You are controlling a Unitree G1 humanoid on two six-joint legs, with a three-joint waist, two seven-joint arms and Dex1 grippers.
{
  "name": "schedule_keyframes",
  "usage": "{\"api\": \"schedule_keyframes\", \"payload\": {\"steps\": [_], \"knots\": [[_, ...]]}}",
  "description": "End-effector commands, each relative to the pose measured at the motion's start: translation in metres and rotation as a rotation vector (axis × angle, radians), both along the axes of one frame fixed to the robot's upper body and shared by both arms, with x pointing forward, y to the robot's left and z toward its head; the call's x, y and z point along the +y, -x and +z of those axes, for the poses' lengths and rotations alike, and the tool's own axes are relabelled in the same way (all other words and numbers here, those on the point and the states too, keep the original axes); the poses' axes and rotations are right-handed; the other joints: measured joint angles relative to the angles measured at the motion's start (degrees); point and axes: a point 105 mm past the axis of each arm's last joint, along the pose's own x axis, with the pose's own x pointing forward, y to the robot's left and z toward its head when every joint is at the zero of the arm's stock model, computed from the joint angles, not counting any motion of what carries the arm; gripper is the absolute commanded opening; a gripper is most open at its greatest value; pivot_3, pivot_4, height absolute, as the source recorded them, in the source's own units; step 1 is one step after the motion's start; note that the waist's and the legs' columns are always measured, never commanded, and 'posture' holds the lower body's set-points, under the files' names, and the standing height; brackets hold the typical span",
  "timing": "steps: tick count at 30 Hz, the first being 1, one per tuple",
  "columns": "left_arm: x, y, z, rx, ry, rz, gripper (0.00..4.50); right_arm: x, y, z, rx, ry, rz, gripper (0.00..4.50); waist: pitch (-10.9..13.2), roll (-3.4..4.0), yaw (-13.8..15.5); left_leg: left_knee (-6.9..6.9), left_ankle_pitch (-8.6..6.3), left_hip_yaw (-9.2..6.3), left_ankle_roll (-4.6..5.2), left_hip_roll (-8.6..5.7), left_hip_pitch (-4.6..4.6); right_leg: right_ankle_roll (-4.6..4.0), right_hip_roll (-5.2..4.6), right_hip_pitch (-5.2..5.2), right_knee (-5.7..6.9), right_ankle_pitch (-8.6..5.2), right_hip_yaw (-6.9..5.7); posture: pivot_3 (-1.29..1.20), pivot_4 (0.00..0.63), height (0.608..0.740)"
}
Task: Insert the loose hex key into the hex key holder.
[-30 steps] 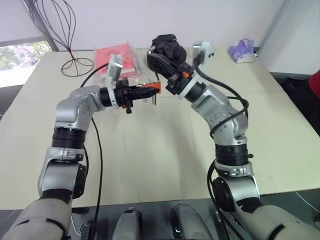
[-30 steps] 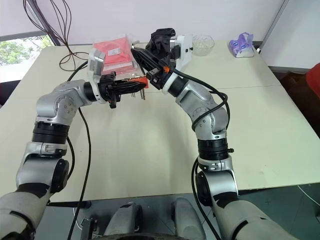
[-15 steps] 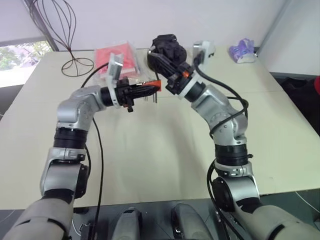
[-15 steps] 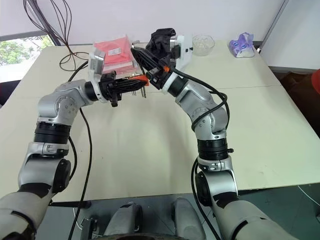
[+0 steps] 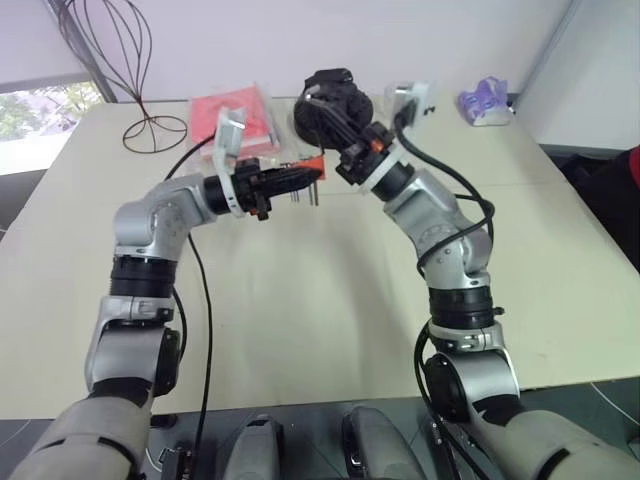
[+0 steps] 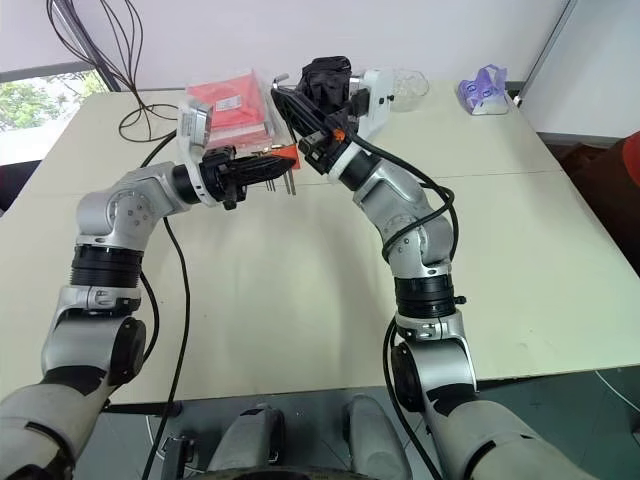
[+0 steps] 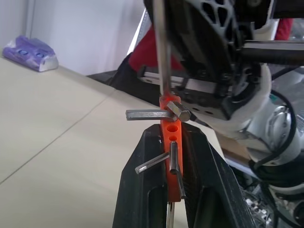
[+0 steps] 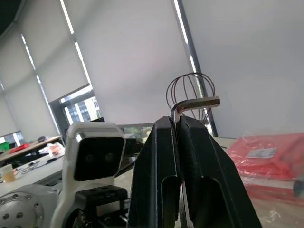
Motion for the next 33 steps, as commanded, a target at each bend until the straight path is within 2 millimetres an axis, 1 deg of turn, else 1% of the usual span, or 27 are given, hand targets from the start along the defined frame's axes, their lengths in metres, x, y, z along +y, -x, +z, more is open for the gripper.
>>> {"api": "schedule_keyframes", "payload": {"steps": [1,3,5,10,14,17,24,28,33], "knots": [[0.007,0.008,0.026,-0.094,0.037,-0.001,0.00,-0.004,-0.002,0.003,-0.017,-0.008,-0.018,0.07,0.00,0.01,0.01,-0.01,0.00,0.00,0.00,0.00,0.01,0.00,0.00,0.00,0.00,0.00,0.01,0.00,0.150,0.740],[0.007,0.007,0.026,-0.097,0.035,0.007,0.00,-0.004,-0.002,0.004,-0.017,-0.010,-0.013,0.07,0.01,0.02,0.04,-0.02,0.00,0.00,0.00,0.00,0.01,0.00,0.00,0.00,0.00,0.00,0.01,0.00,0.150,0.740],[0.006,0.008,0.021,-0.098,0.010,0.003,0.00,-0.002,0.000,0.007,-0.024,-0.018,-0.005,0.07,0.01,0.01,0.04,-0.01,0.00,0.00,0.00,0.00,0.00,0.00,0.00,-0.01,0.00,0.00,0.01,0.00,0.150,0.740],[0.003,0.011,-0.004,-0.084,-0.094,-0.015,0.00,0.000,0.004,0.019,-0.055,-0.040,0.003,0.07,0.01,0.02,-0.02,-0.03,0.00,0.00,0.00,0.00,0.01,0.00,0.00,-0.01,0.01,0.00,0.01,0.00,0.150,0.740],[0.002,0.011,-0.018,-0.080,-0.143,-0.023,0.00,0.001,0.007,0.027,-0.075,-0.052,0.012,0.07,0.01,0.02,0.06,-0.03,0.00,0.00,0.00,0.00,0.01,0.00,0.01,-0.01,0.00,0.00,0.01,0.00,0.150,0.740],[0.003,0.007,-0.016,-0.086,-0.129,-0.008,0.00,0.003,0.012,0.033,-0.084,-0.063,0.032,0.07,0.01,0.02,0.07,-0.02,0.00,-0.01,0.00,0.00,-0.01,0.00,0.00,-0.01,0.00,0.00,0.01,0.00,0.150,0.740],[0.003,-0.004,-0.001,-0.117,-0.081,0.025,0.00,0.009,0.019,0.030,-0.077,-0.058,0.064,0.07,0.01,0.02,0.06,-0.02,0.00,0.00,0.00,-0.01,-0.01,0.00,0.00,-0.01,-0.01,0.00,0.01,0.00,0.150,0.740],[0.001,-0.004,0.006,-0.121,-0.056,0.017,0.00,0.009,0.019,0.026,-0.065,-0.055,0.066,0.07,0.01,0.02,0.03,-0.02,0.00,0.00,0.00,-0.01,-0.01,0.00,0.01,-0.01,-0.01,0.00,0.01,0.00,0.150,0.740],[0.000,-0.002,0.008,-0.124,-0.050,0.010,0.00,0.010,0.018,0.023,-0.055,-0.056,0.064,0.07,0.01,0.02,0.03,-0.02,0.00,0.00,0.00,-0.01,-0.01,0.00,0.01,-0.01,-0.01,0.00,0.01,0.00,0.150,0.740]]}}
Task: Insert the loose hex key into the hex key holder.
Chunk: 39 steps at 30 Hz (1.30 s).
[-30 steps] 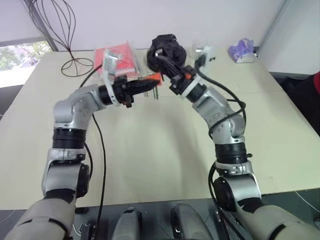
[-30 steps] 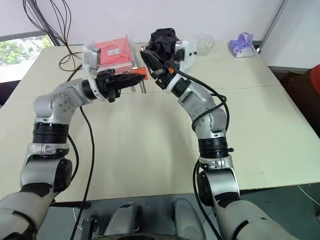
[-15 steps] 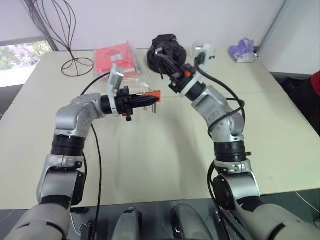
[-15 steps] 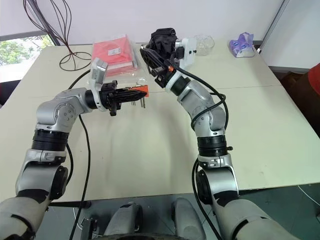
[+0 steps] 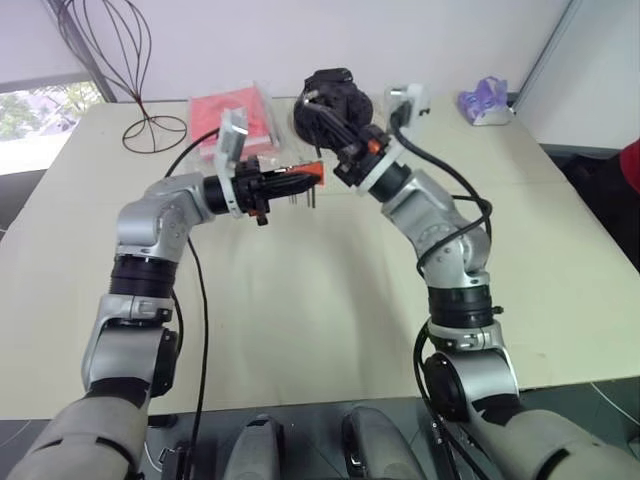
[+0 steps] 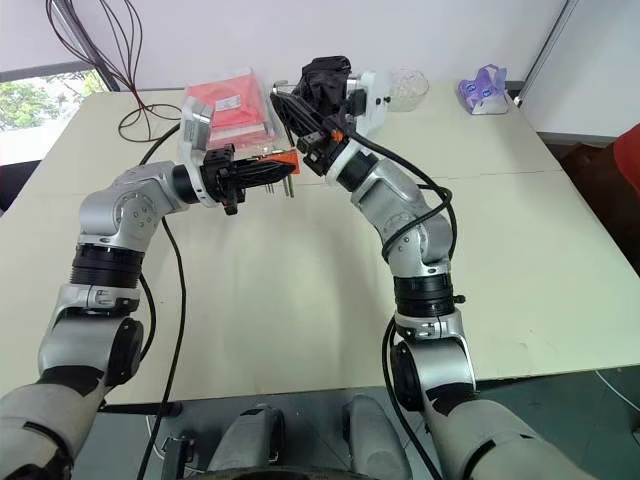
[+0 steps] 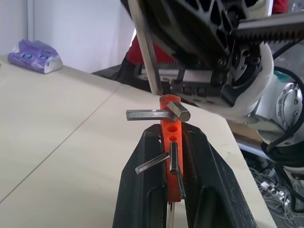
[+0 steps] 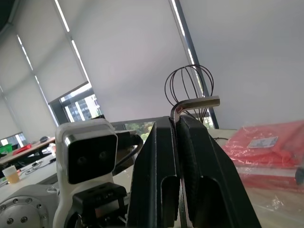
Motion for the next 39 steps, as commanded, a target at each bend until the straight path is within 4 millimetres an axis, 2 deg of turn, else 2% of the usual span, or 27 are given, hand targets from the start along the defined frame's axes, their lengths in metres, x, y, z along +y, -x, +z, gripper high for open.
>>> {"api": "schedule_keyframes", "payload": {"steps": [1,15,25,32,39], "knots": [[0.002,0.003,0.022,-0.064,0.049,-0.007,0.00,0.003,0.011,0.017,-0.066,-0.029,0.021,0.07,0.00,0.00,0.01,0.00,0.00,0.00,0.00,0.00,0.00,0.00,0.00,0.00,0.00,0.00,0.00,0.00,0.150,0.740],[0.005,0.000,0.017,-0.060,0.036,0.021,0.00,0.002,0.011,0.017,-0.067,-0.028,0.019,0.07,0.00,0.00,0.01,0.00,0.00,0.00,0.00,0.00,0.00,0.00,0.00,0.00,0.00,0.00,0.00,0.00,0.150,0.740],[0.005,-0.003,0.022,-0.068,0.053,0.034,0.00,0.004,0.012,0.014,-0.059,-0.024,0.026,0.07,0.00,0.00,0.01,0.00,0.00,-0.01,0.00,0.00,0.00,0.00,0.00,0.00,0.00,0.00,0.00,0.00,0.150,0.740],[0.004,-0.002,0.023,-0.074,0.054,0.031,0.00,0.007,0.012,0.007,-0.040,-0.020,0.032,0.07,0.00,0.00,0.02,0.00,0.00,0.00,0.00,0.00,0.00,0.00,0.00,0.00,0.00,0.00,0.00,0.00,0.150,0.740],[0.006,-0.001,0.036,-0.069,0.118,0.034,0.00,0.003,0.006,-0.009,-0.011,0.015,0.001,0.07,0.00,0.00,0.01,0.00,0.00,0.00,0.00,0.00,0.00,0.00,0.00,0.00,0.00,0.00,0.00,0.00,0.150,0.740]]}}
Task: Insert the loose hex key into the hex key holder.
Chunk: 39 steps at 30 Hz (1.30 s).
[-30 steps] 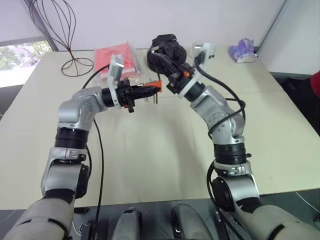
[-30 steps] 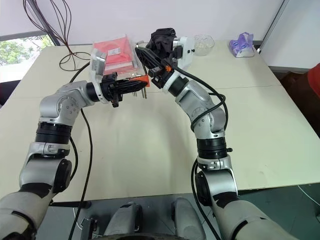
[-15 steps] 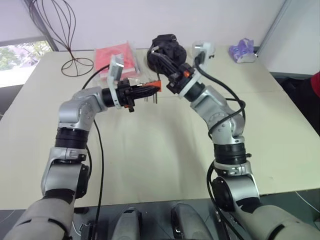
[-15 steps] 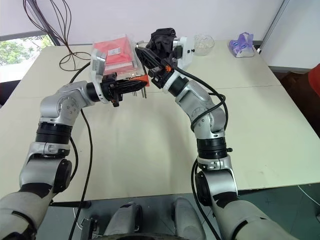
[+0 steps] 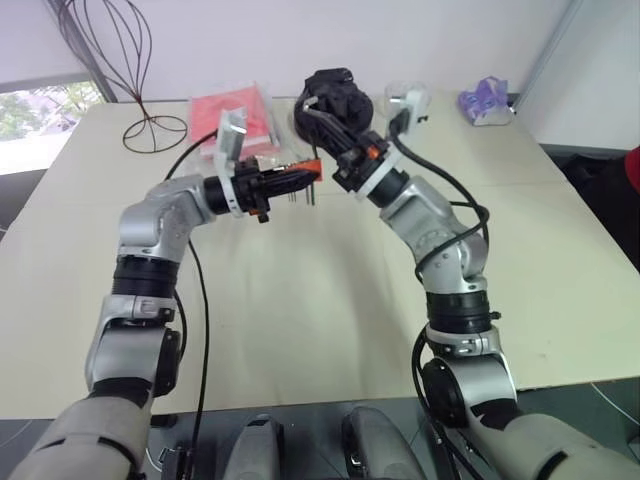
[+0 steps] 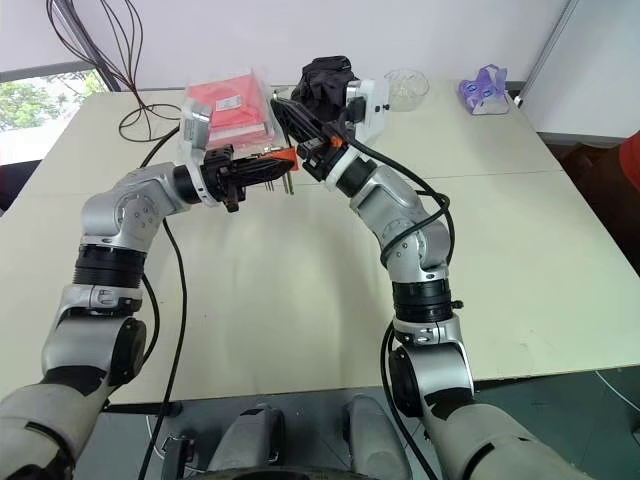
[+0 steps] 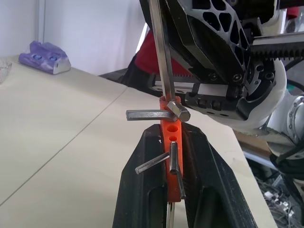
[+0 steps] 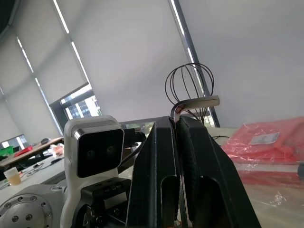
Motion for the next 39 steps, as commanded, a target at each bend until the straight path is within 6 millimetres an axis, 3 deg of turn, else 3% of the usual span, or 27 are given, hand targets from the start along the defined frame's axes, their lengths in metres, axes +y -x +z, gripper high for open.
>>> {"api": "schedule_keyframes", "payload": {"steps": [1,11,14,20,21,24,28,34,39], "knots": [[0.006,0.005,0.039,-0.100,0.092,0.000,0.00,0.000,0.002,-0.005,-0.012,0.024,-0.009,0.07,0.00,0.00,-0.01,0.00,0.00,-0.01,0.00,0.00,0.00,0.00,0.00,0.00,0.00,0.00,0.00,0.00,0.150,0.740],[0.004,0.008,0.038,-0.100,0.080,-0.013,0.00,-0.012,-0.001,-0.009,-0.002,0.035,-0.046,0.07,0.00,0.00,0.02,0.00,0.00,-0.01,0.00,0.00,0.00,0.00,0.00,0.00,0.00,0.00,0.00,0.00,0.150,0.740],[0.003,0.008,0.032,-0.098,0.059,-0.012,0.00,-0.013,-0.001,-0.008,-0.001,0.034,-0.053,1.08,0.00,0.00,0.02,0.00,0.00,-0.01,0.00,0.00,0.00,0.00,0.00,0.00,0.00,0.00,0.00,0.00,0.150,0.740],[0.005,0.009,0.022,-0.086,0.019,-0.009,0.00,-0.021,0.006,0.002,-0.028,0.026,-0.024,4.26,0.00,0.00,-0.02,0.00,0.00,0.00,0.00,0.00,0.00,0.00,0.00,0.00,0.00,0.00,0.00,0.00,0.150,0.740],[0.005,0.010,0.020,-0.080,0.012,-0.009,0.00,-0.024,0.010,0.003,-0.037,0.034,-0.011,4.45,0.00,0.00,0.00,0.00,0.00,0.00,0.00,0.00,0.01,0.00,0.00,0.00,0.00,0.00,0.01,0.00,0.150,0.740],[0.010,0.011,0.014,-0.053,-0.005,-0.003,0.00,-0.032,0.025,0.000,-0.044,0.086,0.033,4.45,0.00,0.00,0.06,-0.01,0.00,-0.01,0.00,0.00,0.00,0.00,0.00,0.00,-0.01,0.00,0.00,0.00,0.150,0.740],[0.023,0.010,-0.009,0.051,-0.037,0.039,0.00,-0.042,0.039,-0.021,-0.059,0.262,0.041,4.45,0.00,0.00,0.10,-0.01,-0.01,-0.01,0.01,-0.01,-0.01,0.00,-0.02,0.01,-0.04,0.00,0.00,0.00,0.150,0.740],[0.044,0.010,-0.056,0.451,0.097,0.156,0.00,-0.055,0.037,-0.030,-0.028,0.280,-0.023,4.45,0.00,0.00,-0.15,0.01,-0.01,-0.01,0.02,0.02,0.04,0.00,0.06,0.02,-0.02,0.00,0.02,0.00,0.150,0.740],[0.049,0.018,-0.097,0.594,0.053,0.233,0.00,-0.050,0.035,-0.035,-0.015,0.267,-0.034,4.45,0.00,0.00,0.13,0.01,-0.01,-0.03,0.02,0.02,0.02,0.00,0.00,0.02,-0.02,0.00,0.01,0.00,0.150,0.740]]}}
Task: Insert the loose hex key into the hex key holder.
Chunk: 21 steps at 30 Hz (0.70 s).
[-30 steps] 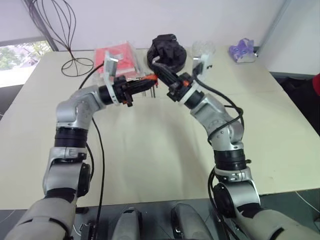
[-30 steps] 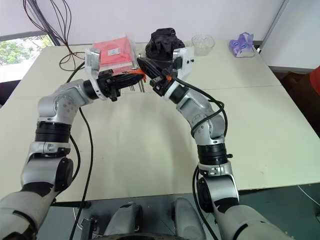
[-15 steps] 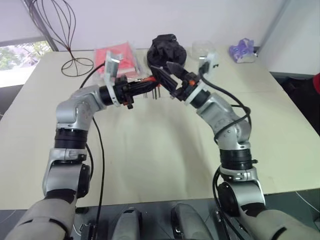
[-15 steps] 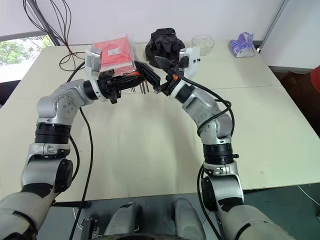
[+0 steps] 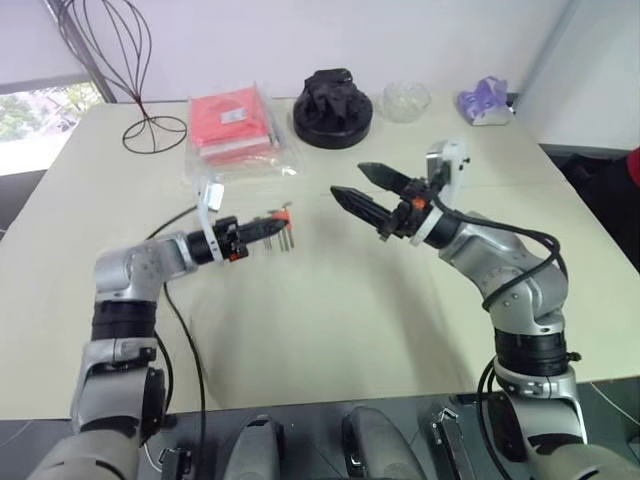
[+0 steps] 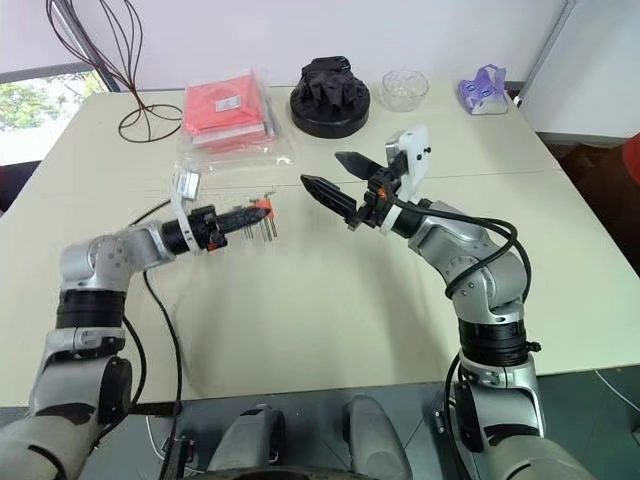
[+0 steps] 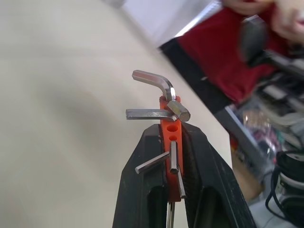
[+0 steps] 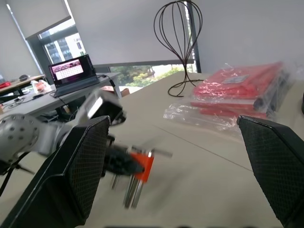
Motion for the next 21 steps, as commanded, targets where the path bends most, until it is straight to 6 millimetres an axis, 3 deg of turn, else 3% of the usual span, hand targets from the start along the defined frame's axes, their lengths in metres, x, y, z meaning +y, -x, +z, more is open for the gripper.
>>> {"api": "schedule_keyframes", "payload": {"steps": [1,2,7,11,17,21], "knots": [[0.001,0.005,-0.004,0.001,-0.029,0.013,0.00,0.007,0.005,0.008,-0.051,-0.018,0.005,4.45,0.00,0.00,0.04,0.00,0.00,0.00,0.00,0.00,0.00,0.00,0.00,0.00,0.00,0.00,0.00,0.00,0.150,0.740],[0.002,0.006,-0.009,0.018,-0.038,0.021,0.00,0.009,0.005,0.008,-0.050,-0.022,0.005,4.45,0.00,0.00,0.06,0.00,0.00,-0.01,-0.01,0.00,0.00,0.00,-0.01,0.00,0.00,0.00,0.00,0.00,0.150,0.740],[0.007,0.007,-0.028,0.051,-0.136,0.041,2.28,0.013,0.003,0.007,-0.049,-0.029,0.004,4.50,0.00,0.00,0.16,0.00,0.01,0.00,-0.02,-0.01,0.00,0.00,-0.04,0.00,0.00,0.00,0.00,0.00,0.150,0.740],[0.019,0.004,-0.034,0.053,-0.194,0.096,4.44,0.012,0.002,0.007,-0.048,-0.030,0.000,4.50,0.00,0.00,0.16,-0.01,0.01,0.01,-0.02,-0.01,0.01,0.00,-0.03,0.00,-0.01,0.00,0.00,0.00,0.150,0.740],[0.061,-0.008,-0.038,-0.136,-0.487,0.258,4.44,0.004,0.005,-0.001,-0.029,0.004,-0.022,4.50,-0.01,0.01,-0.10,-0.06,0.01,0.01,-0.01,0.02,0.11,-0.01,-0.03,0.02,0.00,0.00,0.04,0.00,0.150,0.740],[0.068,-0.011,0.001,-0.316,-0.497,0.304,4.44,-0.008,0.006,-0.014,-0.007,0.057,-0.062,4.50,0.00,0.00,0.12,-0.06,0.00,0.01,-0.01,0.02,0.06,-0.01,-0.05,0.02,-0.02,0.00,0.04,0.00,0.150,0.740]]}}
